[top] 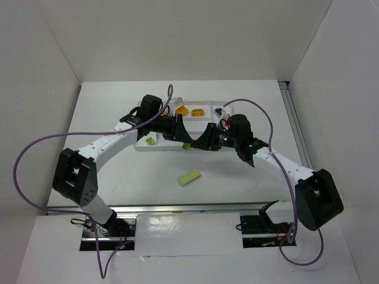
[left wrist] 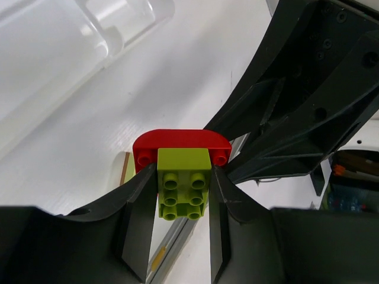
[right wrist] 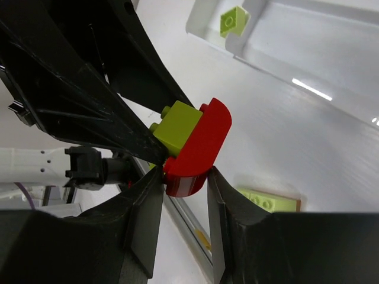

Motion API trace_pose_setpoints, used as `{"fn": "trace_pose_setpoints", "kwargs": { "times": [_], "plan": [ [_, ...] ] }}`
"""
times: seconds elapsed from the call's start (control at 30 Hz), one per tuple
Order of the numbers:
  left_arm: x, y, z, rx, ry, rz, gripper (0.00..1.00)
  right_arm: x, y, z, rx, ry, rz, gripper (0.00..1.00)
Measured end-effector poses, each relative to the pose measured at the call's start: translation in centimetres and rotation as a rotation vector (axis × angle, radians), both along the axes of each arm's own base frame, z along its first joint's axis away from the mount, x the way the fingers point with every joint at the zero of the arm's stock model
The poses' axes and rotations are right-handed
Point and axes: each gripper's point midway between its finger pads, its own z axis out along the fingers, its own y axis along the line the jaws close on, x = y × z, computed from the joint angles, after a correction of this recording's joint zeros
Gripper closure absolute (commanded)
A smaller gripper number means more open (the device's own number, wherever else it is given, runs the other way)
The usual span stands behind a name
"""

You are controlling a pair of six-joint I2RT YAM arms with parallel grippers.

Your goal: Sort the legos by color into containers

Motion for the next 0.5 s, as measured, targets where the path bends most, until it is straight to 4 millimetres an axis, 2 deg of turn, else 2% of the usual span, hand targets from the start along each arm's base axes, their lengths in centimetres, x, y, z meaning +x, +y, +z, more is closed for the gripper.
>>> {"fn": "trace_pose_setpoints", "kwargs": {
  "times": [0.13,0.33,0.5],
  "plan": [
    [-0.7,-0.3,-1.4,0.014,0.039,-0.017,1.0,-0.7,-0.8,-1.8,-0.023,0.025,-0.017,0.86],
    [-0.4,-0.5,-1.2,-0.003,0.044,-0.026,1.0,0.2,-3.1,-4.2,-0.076,0.051,-0.104,0.9],
    [0.4,-0.7,-1.0,-0.006,0.041,-0.023,1.0,0.6,-3.9,-5.2,-0.099,0.062,-0.135,0.9]
  ]
}}
